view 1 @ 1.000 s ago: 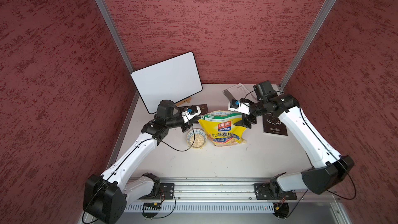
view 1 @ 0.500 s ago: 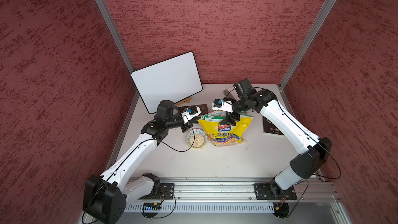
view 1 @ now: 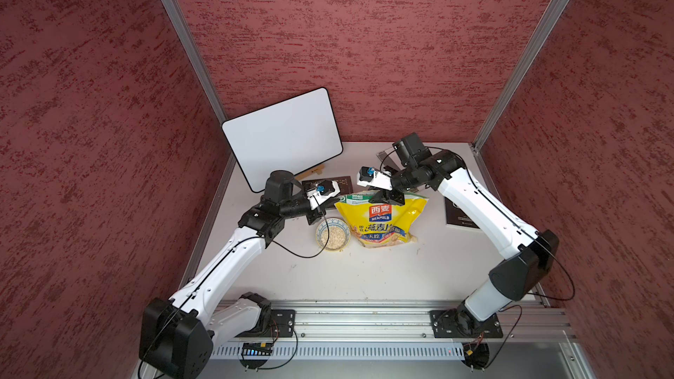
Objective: Pour the oats into the breakfast bowl
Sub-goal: Close the oats bag at the center of the board.
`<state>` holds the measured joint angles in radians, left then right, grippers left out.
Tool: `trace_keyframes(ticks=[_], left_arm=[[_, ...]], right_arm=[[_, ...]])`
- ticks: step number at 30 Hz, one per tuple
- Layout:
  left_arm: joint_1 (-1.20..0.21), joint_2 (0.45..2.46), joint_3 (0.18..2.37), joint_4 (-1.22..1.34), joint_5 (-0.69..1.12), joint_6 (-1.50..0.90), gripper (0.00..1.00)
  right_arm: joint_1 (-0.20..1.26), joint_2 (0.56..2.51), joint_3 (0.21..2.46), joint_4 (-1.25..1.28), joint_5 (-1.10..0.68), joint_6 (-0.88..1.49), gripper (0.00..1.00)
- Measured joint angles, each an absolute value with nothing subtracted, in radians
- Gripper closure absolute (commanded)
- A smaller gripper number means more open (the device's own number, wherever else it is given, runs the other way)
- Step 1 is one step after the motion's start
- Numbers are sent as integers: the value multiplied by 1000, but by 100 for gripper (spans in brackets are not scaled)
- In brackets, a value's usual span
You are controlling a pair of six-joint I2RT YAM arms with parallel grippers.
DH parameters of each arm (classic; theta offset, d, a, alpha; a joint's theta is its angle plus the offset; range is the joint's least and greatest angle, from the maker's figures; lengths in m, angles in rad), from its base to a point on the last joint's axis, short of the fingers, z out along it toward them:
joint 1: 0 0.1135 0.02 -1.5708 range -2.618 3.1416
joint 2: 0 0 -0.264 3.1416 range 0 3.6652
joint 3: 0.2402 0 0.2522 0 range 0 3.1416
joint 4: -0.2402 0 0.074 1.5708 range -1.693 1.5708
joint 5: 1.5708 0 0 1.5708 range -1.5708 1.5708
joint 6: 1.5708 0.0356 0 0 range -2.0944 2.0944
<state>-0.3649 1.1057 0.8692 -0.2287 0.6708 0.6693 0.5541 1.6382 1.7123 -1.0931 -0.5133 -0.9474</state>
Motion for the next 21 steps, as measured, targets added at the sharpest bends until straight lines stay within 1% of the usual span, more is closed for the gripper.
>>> trace_keyframes(ticks=[6, 10, 16, 18, 20, 21], left_arm=[[-365, 1105, 866, -224, 668, 669, 100], [-365, 1099, 863, -224, 664, 669, 100], [-365, 1090, 860, -220, 660, 669, 100], [-365, 1082, 852, -209, 662, 670, 76], [-362, 1077, 852, -193, 670, 663, 56], [-359, 1076, 852, -181, 678, 658, 50]], right_arm=[[554, 1638, 1712, -1097, -509, -947, 83], [554, 1637, 1712, -1097, -505, -947, 100], [553, 1629, 1712, -1098, -492, -947, 100], [551, 1623, 1711, -1100, -493, -947, 100], [548, 1616, 1707, -1108, -492, -947, 100], [545, 1613, 1706, -1112, -492, -947, 100]])
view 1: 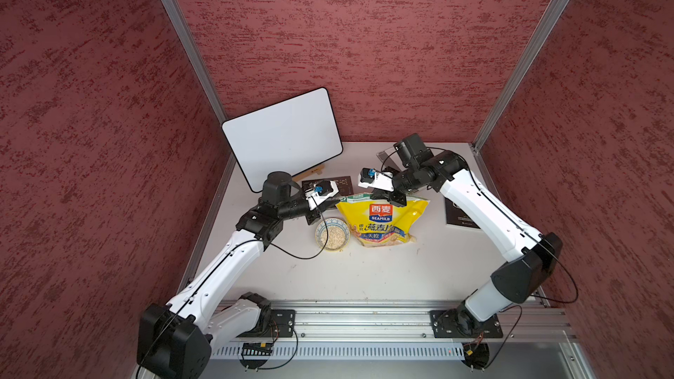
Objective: Pour the oats into the breakfast bowl
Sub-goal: Close the oats bag at the center of the board.
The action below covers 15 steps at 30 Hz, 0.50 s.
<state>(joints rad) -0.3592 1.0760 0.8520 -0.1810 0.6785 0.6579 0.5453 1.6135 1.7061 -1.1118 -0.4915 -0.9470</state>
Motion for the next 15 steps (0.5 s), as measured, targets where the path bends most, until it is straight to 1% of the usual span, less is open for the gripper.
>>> trace_keyframes(ticks=[2, 3, 6, 9, 15], left_arm=[[-358, 1078, 852, -161, 695, 654, 45], [-360, 1081, 852, -152, 705, 651, 43], [-366, 1105, 857, -143, 735, 644, 40], [-375, 1151, 875, -141, 762, 644, 40], [-392, 1252, 932, -135, 808, 641, 54]], right_arm=[[542, 1609, 1703, -1116, -491, -946, 100], [541, 1606, 1700, -1117, -491, -946, 100], [540, 1601, 1692, -1117, -492, -946, 100], [540, 1597, 1689, -1116, -492, -946, 100], [540, 1591, 1680, -1109, -494, -939, 100]])
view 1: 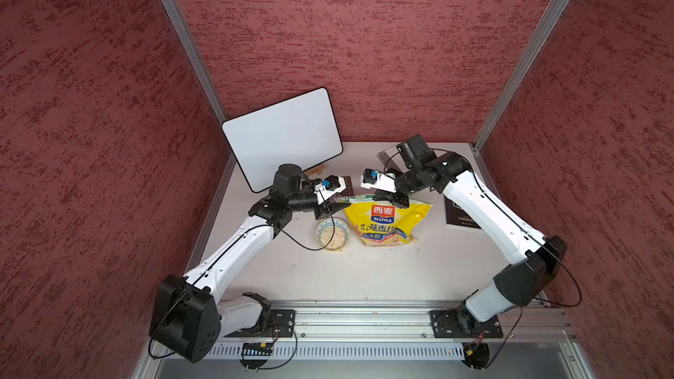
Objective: Pour the oats into the breakfast bowl
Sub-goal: Close the oats bag at the center of the board.
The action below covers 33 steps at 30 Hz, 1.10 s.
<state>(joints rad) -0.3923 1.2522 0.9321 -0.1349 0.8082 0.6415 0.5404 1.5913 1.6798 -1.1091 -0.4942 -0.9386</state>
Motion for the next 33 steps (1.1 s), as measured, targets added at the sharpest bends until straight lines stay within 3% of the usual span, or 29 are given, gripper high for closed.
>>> trace_keyframes(ticks=[3, 9, 12, 14, 18, 24, 27, 30, 33], left_arm=[[-400, 1286, 949, -115, 836, 638, 64], [-416, 1332, 976, -101, 881, 620, 100], [-418, 1336, 977, -93, 882, 620, 100], [-418, 1336, 976, -89, 881, 614, 100], [-419, 1336, 962, -53, 878, 581, 100], [-421, 1336, 955, -31, 875, 530, 100], [-421, 1336, 949, -17, 874, 517, 100], [-421, 1336, 947, -11, 873, 508, 100], [-421, 1336, 945, -6, 873, 504, 100]], right_arm=[[540, 1590, 1678, -1108, -495, -935, 100], [540, 1590, 1675, -1101, -494, -923, 99], [540, 1589, 1672, -1092, -496, -913, 81], [540, 1586, 1669, -1073, -507, -899, 75], [549, 1565, 1645, -1018, -520, -878, 65], [572, 1554, 1593, -939, -530, -847, 61], [580, 1554, 1588, -916, -532, -838, 71], [583, 1554, 1588, -901, -533, -831, 97], [583, 1554, 1587, -896, -525, -829, 100]])
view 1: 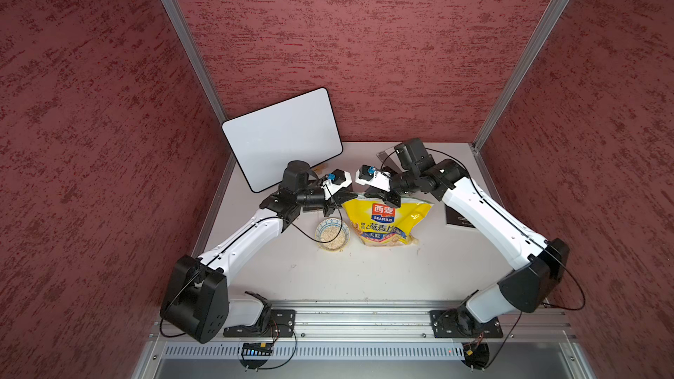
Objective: Pour the oats into the breakfast bowl
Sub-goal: Close the oats bag at the center of the board.
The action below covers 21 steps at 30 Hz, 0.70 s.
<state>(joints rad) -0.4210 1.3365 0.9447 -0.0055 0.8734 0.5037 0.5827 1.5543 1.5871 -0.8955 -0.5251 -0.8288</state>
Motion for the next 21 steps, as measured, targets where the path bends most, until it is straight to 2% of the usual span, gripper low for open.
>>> trace_keyframes(ticks=[1, 3, 4, 6, 8, 9, 13, 17, 19, 21], left_arm=[[-421, 1336, 944, -4, 873, 503, 100], [-421, 1336, 941, -1, 872, 501, 100], [-421, 1336, 941, 1, 872, 501, 100], [-421, 1336, 940, 3, 872, 501, 100], [-421, 1336, 937, 9, 872, 501, 100], [-421, 1336, 936, 10, 872, 501, 100], [-421, 1335, 931, 19, 872, 501, 100], [-421, 1335, 929, 23, 871, 501, 100], [-421, 1334, 928, 24, 871, 501, 100], [-420, 1328, 925, 24, 870, 501, 100]], right_arm=[[583, 1554, 1586, -894, -522, -830, 97], [583, 1552, 1579, -887, -517, -830, 71], [583, 1550, 1571, -886, -509, -834, 62], [583, 1547, 1554, -888, -499, -838, 55], [584, 1547, 1544, -889, -491, -844, 56], [584, 1547, 1542, -891, -487, -845, 61], [583, 1547, 1541, -889, -472, -851, 99], [576, 1546, 1539, -889, -468, -846, 100], [572, 1542, 1538, -890, -466, -842, 84], [564, 1534, 1535, -895, -461, -845, 78]])
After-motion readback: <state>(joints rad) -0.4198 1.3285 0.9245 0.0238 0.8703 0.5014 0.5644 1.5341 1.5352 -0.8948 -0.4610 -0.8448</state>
